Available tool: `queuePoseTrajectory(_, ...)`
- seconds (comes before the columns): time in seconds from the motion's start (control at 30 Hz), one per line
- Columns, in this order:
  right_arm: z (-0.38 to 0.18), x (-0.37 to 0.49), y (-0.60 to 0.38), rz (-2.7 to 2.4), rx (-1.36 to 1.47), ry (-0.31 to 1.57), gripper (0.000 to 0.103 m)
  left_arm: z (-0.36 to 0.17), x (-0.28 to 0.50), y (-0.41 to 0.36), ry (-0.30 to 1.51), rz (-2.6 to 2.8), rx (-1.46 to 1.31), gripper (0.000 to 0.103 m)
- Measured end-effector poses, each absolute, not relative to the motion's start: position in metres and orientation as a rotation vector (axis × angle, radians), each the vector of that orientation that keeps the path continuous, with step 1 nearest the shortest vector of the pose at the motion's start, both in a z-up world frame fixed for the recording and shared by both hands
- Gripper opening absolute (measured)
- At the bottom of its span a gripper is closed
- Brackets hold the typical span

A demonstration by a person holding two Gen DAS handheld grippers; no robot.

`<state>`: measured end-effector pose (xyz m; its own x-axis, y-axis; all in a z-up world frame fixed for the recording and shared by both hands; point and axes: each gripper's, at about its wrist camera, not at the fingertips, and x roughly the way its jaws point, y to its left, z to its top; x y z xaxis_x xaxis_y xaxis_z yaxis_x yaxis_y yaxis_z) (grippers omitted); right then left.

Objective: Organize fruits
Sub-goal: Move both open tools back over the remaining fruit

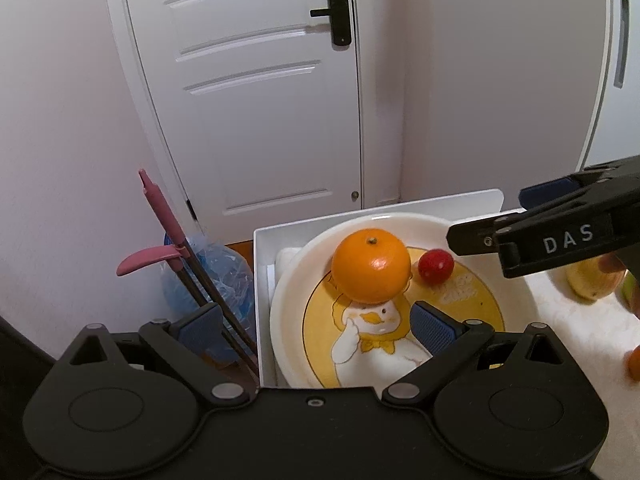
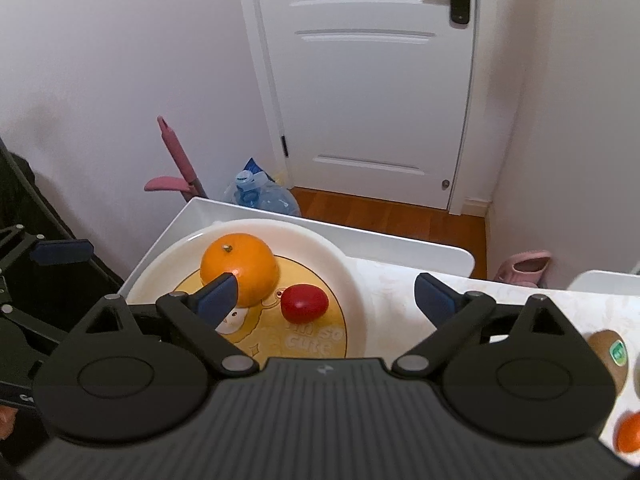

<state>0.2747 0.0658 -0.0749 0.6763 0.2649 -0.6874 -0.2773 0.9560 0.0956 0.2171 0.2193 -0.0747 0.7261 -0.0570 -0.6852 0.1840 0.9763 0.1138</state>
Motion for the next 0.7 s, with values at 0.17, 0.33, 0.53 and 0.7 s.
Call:
queuePoseTrajectory(0.17,-0.055,0.258,0.055,0.282,0.004,0.751,0.103,-0.059,0.209,0.211,0.722,-0.135,0.185,0.102)
queuePoseTrajectory(0.33,-0.033,0.233,0.039,0.273,0.014,0.724,0.103,-0.039,0.191,0.201,0.688,-0.114,0.185,0.102)
queuePoseTrajectory(0.53,-0.009,0.191,0.007,0.260,0.020,0.688,0.103,-0.015,0.149,0.180,0.646,-0.056,0.183,0.102)
queuePoseTrajectory(0.7,0.001,0.155,-0.028,0.244,0.019,0.669,0.103,-0.009,0.109,0.160,0.620,-0.006,0.180,0.102)
